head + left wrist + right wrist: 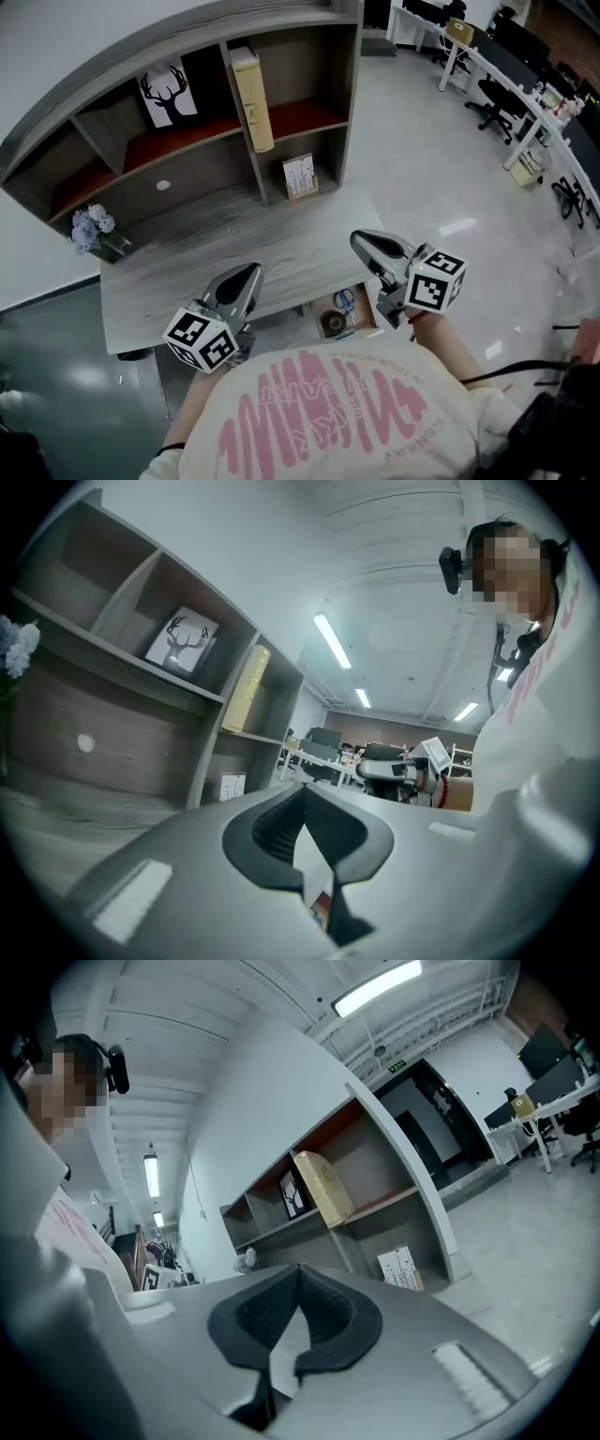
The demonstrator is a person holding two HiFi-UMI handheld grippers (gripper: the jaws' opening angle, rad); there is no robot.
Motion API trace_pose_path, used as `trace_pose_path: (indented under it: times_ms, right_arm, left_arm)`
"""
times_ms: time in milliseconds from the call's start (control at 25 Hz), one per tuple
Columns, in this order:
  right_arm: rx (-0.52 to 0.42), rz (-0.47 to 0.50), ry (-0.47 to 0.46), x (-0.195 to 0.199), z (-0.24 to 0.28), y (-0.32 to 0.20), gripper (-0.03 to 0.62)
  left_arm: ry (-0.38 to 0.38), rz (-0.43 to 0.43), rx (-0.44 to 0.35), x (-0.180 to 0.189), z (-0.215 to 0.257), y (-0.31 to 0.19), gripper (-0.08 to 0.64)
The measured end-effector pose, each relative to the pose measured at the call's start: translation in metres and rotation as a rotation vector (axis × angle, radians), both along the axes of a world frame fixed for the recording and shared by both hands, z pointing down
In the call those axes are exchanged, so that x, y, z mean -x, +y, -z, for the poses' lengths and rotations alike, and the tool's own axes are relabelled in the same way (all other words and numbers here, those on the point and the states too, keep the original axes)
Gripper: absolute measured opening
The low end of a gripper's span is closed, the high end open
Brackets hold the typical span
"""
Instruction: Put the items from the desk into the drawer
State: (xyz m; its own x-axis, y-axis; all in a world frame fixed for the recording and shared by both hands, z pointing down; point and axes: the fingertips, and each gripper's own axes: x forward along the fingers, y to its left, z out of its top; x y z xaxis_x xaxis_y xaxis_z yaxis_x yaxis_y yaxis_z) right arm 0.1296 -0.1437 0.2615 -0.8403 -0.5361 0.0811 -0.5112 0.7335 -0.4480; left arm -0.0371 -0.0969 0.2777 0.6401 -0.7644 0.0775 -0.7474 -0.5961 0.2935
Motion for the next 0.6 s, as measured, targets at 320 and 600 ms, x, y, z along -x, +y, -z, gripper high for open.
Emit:
trace_pose_path:
  times_ms: [320, 600]
  right_arm:
    - [0.007, 0.019, 0.046, 0.011, -0.011, -0.002, 0.002]
    - [-0.001, 0.035, 0.061, 0.016, -0.012, 0.0, 0.002]
  left_arm:
    - [0.008, -0.011, -0.001, -0.002, 0.002, 0.001, 0.02]
    - [0.011, -0.009, 0.004, 0.0, 0.001, 0.0, 0.02]
